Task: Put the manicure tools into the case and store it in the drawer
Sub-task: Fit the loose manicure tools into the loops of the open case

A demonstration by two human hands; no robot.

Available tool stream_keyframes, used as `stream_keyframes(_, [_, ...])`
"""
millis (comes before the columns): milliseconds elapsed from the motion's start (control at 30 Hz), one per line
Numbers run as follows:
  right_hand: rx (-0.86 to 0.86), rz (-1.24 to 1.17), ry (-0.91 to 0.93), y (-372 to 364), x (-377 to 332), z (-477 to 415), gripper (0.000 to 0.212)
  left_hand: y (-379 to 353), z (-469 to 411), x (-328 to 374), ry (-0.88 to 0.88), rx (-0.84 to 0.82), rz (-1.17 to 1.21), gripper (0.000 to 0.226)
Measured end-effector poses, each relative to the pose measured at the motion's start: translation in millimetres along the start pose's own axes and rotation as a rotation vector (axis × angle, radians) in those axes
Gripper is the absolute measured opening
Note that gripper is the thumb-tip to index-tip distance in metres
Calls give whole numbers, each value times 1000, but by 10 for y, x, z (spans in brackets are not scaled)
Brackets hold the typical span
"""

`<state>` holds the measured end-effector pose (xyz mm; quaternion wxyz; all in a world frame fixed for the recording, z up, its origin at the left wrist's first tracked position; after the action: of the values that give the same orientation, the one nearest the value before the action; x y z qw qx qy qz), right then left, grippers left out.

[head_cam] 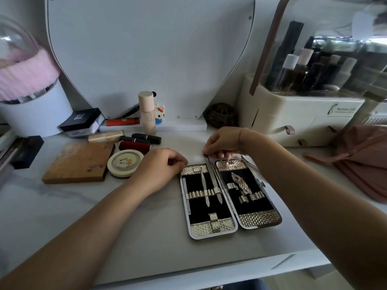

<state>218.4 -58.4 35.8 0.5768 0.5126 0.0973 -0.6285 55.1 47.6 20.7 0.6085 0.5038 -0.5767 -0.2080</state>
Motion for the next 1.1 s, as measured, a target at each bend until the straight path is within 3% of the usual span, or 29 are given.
stream_keyframes(400, [-38,248,179,-129,-41,224,8,-8,-2,-10,10,-3,4,13])
stream_keyframes(800, [-4,239,279,-122,-24,372,23,-11,-7,-6,10,5,-7,13])
stream_keyframes(967, [319,39,376,345,190,723,14,-17,-2,-12,8,17,22,13])
stream_keyframes(1100, [569,174,242,693,633,1074,6,-24,-5,-5,1,23,1,14])
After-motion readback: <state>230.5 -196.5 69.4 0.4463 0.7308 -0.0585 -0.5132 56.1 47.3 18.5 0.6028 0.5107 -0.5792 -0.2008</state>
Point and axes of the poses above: each hand's wrist, its own z-axis away from the middle knuckle, its own y-axis out of the back of the hand, x = y × z, the point moved 4 cm from there along -z, towards the middle knuckle, and after that the axes turned 12 degrees about -z, right-handed, at the moved point
